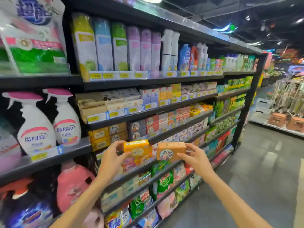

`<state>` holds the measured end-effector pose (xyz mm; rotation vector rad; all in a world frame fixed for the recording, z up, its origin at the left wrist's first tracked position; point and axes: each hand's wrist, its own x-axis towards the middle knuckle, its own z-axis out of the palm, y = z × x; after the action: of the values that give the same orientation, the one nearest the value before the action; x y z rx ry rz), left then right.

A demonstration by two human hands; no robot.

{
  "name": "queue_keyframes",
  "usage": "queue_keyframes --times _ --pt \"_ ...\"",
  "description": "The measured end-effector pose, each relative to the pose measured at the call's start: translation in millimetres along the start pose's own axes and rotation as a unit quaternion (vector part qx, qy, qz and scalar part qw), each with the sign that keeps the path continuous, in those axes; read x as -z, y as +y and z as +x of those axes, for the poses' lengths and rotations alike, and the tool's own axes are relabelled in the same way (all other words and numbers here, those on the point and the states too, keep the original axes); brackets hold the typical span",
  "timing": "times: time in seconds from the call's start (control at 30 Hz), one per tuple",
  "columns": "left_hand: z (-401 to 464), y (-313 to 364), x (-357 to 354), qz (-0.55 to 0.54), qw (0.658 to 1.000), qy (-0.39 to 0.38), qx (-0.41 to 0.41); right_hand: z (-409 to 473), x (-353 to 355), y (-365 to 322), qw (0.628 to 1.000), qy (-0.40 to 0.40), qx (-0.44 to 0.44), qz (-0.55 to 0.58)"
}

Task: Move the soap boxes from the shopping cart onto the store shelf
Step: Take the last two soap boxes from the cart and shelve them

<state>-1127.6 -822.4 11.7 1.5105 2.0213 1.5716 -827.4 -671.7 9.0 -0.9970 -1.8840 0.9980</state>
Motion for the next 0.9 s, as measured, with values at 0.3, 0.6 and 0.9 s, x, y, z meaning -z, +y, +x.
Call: queue_keyframes --times 0.3,0.6,0.9 --pt "52.9 -63.3 20.1 0.069 0.987 0.126 0.072 136.1 -81.2 16.9 0.989 -0.132 0.054 0.033" --pt "74.0 -69.5 -3.1 0.184 0.944 0.242 0.132 217.3 -128.9 35.6 0.973 -0.209 0.085 0.044" --pt "80.3 -94.9 -30.4 0.283 0.912 0.254 0.155 232.3 -154.1 42.3 0.969 -0.231 0.071 0.049"
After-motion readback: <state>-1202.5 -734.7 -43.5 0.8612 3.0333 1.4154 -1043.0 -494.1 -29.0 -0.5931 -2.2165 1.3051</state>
